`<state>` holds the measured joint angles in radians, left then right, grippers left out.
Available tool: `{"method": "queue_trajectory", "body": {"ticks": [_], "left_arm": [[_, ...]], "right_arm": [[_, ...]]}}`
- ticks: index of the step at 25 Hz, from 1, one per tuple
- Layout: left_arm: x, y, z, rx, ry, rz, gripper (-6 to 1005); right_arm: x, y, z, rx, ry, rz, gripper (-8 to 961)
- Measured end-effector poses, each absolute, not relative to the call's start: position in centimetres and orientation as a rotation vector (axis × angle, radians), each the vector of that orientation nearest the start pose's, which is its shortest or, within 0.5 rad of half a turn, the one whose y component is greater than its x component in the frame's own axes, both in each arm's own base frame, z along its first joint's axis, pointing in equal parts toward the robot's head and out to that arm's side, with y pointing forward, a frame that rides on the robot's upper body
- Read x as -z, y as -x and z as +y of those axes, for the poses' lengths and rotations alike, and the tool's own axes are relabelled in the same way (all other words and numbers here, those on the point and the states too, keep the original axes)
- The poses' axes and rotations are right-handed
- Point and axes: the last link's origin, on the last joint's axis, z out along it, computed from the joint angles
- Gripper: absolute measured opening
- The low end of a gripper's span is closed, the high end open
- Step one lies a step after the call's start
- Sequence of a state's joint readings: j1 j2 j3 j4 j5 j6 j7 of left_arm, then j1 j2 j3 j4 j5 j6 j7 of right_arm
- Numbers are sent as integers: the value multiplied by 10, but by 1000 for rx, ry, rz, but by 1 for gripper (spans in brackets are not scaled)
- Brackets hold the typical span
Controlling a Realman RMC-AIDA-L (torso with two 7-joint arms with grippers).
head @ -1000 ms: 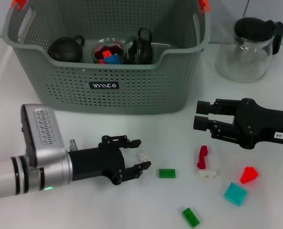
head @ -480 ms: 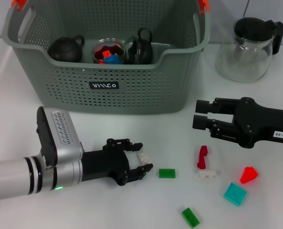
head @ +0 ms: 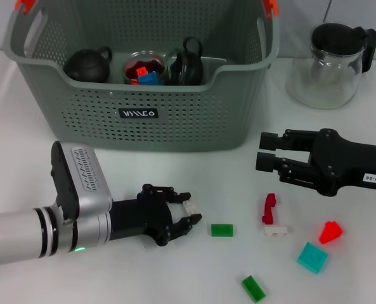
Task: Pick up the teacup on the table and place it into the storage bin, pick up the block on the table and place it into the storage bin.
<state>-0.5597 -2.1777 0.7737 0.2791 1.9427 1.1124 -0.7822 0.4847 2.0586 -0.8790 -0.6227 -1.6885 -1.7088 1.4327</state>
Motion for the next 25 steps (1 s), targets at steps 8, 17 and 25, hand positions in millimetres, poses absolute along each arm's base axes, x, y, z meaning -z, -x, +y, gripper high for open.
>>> {"method": "queue_trajectory", "body": {"ticks": [8,17,25], "left_arm": [[109,280,302,473,2711,-321,405],[39,267,283,832,2713,-349,405],[-7,266,268,1054,2674,-350,406]], "right_arm": [[-2,-233,308,-1079,2782,642,493],[-2,-235,307,-1075,2780,648,494],[-2,-234,308,-1075,2780,646,494]]}}
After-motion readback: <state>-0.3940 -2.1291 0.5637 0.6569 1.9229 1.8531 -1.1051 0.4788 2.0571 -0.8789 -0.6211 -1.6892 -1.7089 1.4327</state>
